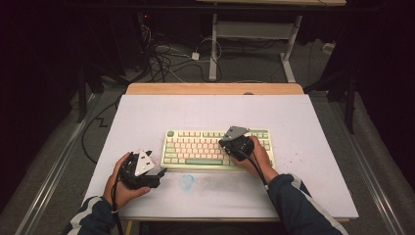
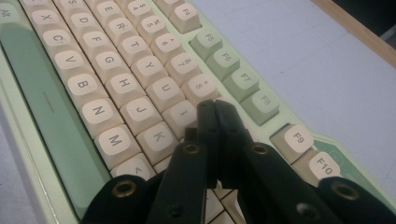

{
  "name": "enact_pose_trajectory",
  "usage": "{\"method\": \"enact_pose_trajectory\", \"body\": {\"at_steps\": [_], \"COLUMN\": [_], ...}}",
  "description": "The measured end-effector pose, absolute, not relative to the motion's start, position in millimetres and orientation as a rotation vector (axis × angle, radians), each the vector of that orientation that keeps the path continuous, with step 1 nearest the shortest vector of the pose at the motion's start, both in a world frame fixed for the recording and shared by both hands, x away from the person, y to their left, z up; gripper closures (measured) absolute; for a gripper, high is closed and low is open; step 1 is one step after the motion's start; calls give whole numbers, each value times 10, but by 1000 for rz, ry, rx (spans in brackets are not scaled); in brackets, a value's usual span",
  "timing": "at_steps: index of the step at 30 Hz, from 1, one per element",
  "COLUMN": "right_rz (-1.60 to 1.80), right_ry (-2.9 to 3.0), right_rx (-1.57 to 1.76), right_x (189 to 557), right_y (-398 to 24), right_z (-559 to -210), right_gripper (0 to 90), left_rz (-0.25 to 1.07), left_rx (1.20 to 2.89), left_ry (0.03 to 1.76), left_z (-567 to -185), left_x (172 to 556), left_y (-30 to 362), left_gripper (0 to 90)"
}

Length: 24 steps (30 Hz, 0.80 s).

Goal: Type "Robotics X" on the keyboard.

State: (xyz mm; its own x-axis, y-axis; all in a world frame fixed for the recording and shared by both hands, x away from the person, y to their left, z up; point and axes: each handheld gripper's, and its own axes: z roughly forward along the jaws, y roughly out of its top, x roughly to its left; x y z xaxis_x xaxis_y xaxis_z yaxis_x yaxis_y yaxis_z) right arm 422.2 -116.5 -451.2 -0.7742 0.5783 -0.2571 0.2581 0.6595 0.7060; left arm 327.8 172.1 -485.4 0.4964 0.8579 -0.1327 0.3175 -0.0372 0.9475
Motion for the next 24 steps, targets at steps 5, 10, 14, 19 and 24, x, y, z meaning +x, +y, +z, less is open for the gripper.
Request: {"method": "enact_pose_trajectory", "body": {"at_steps": [5, 10, 14, 19, 24], "right_rz": [902, 980, 1013, 1059, 1091], "right_ry": [2427, 2389, 2371, 2346, 2309], "right_rx": [639, 659, 669, 669, 653], "right_x": [4200, 4157, 4129, 4079, 4019], "right_y": [-1158, -1230, -1289, -1356, -1434], "right_z": [-4517, -4429, -4373, -4305, -4222], "right_gripper": [900, 900, 888, 849, 791], "left_rz": [587, 585, 584, 579, 575], "left_rx": [1618, 1625, 1629, 1631, 1644], "left_ry": [1033, 1031, 1033, 1033, 1033], "left_z": [-4865, -4869, -4876, -4872, -4885], "left_x": [3274, 3275, 3277, 3270, 3273], "left_y": [1713, 1712, 1712, 1714, 1714], "left_gripper": [205, 205, 205, 205, 205]}}
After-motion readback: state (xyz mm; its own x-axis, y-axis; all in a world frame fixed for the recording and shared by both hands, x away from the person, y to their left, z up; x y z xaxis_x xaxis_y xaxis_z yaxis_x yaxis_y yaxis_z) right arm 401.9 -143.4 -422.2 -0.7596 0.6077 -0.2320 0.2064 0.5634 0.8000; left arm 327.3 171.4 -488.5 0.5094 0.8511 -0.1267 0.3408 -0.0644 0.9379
